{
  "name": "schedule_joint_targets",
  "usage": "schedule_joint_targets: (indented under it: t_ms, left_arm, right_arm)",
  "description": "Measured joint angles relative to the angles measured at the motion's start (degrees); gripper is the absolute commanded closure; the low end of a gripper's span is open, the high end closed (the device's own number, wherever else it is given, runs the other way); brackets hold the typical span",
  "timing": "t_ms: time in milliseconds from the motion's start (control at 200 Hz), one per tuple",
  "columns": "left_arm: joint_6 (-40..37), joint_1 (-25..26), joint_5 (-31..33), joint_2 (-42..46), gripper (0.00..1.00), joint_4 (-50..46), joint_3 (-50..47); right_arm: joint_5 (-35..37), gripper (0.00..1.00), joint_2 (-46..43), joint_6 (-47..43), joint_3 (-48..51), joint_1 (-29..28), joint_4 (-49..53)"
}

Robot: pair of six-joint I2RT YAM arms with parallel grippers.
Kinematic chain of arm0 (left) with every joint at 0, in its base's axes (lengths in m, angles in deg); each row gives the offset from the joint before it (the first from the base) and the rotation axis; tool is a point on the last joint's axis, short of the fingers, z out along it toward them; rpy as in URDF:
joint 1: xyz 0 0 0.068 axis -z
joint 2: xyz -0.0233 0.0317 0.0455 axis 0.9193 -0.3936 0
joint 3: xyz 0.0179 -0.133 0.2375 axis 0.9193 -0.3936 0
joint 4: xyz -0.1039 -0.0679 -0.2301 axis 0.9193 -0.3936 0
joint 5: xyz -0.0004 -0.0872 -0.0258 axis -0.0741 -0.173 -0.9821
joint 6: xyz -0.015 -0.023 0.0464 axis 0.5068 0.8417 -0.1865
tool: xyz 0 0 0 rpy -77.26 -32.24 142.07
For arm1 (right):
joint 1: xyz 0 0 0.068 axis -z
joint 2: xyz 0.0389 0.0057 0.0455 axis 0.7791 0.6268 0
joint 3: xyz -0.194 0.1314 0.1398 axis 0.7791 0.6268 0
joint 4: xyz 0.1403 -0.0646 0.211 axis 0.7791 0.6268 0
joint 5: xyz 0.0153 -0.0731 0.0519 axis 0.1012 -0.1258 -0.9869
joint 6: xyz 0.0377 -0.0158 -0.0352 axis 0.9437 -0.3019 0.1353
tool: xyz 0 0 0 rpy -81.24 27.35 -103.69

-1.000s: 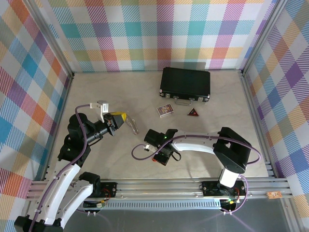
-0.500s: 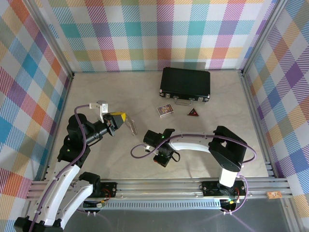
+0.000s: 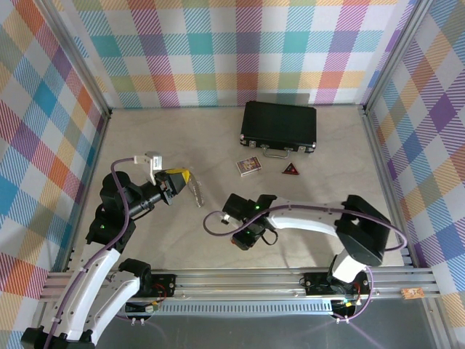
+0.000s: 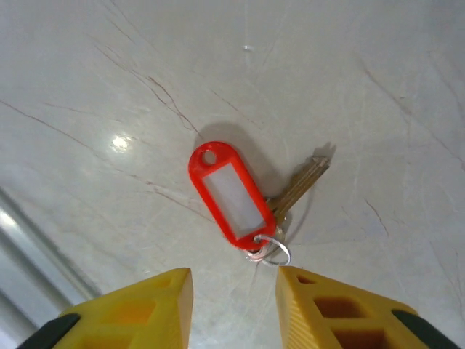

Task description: Put the keys on the keyring

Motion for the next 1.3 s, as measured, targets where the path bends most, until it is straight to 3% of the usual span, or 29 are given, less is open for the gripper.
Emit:
schedule_joint_targets:
  t_ms: [180, 395, 830, 1295]
  left_arm:
    - [0.00, 0.00, -0.02, 0.48, 1.00, 0.09, -0.37]
    - [0.20, 0.00, -0.22, 0.46, 1.00, 1.25, -0.61]
    - [1.25, -0.02, -1.16, -0.24, 1.00, 2.58, -0.68]
    - [1.25, -0.20, -1.53, -0.22, 1.00, 2.62, -0.98]
  right_arm:
    - [-4.44, 0.59, -8.20, 5.14, 7.54, 4.35, -5.64]
    - [-10.62, 0.59, -11.37, 9.88, 15.30, 9.51, -12.94]
    - [-21.18, 0.60, -8.00, 10.32, 18.01, 15.13, -21.68]
    - [-23.96, 0.62, -2.86, 8.44, 17.73, 15.32, -22.12]
